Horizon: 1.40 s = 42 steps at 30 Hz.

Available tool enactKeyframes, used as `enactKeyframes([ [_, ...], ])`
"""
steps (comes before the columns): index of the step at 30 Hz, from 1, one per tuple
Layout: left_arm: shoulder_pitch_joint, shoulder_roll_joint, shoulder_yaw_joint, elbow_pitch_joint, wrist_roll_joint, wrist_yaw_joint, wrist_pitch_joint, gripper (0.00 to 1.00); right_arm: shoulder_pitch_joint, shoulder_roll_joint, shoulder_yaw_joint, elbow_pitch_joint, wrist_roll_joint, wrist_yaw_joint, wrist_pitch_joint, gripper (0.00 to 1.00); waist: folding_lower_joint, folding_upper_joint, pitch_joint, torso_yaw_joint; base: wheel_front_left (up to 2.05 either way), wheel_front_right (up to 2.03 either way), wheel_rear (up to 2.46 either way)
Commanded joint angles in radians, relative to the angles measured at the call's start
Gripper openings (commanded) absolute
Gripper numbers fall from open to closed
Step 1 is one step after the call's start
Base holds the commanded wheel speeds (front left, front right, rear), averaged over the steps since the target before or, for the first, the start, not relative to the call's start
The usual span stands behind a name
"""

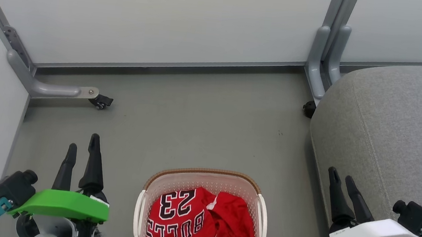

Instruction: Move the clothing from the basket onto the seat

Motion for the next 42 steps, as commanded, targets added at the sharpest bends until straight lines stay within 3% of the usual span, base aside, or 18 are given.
enactKeyframes([
  [1, 0.003, 0.007, -0.003, -0.017, 0.033, 0.007, -0.011, 1.00, -0.001, -0.007, 0.004, -0.017, -0.033, 0.000, -0.012, 1.00, 0.0000, 0.0000, 0.001, 0.000, 0.00, 0.00, 0.00],
  [42, 0.033, 0.010, -0.079, -0.072, 0.440, 0.049, -0.113, 1.00, 0.025, -0.010, 0.051, -0.078, -0.424, 0.000, -0.114, 1.00, 0.0000, 0.0000, 0.006, -0.003, 0.00, 0.00, 0.00],
])
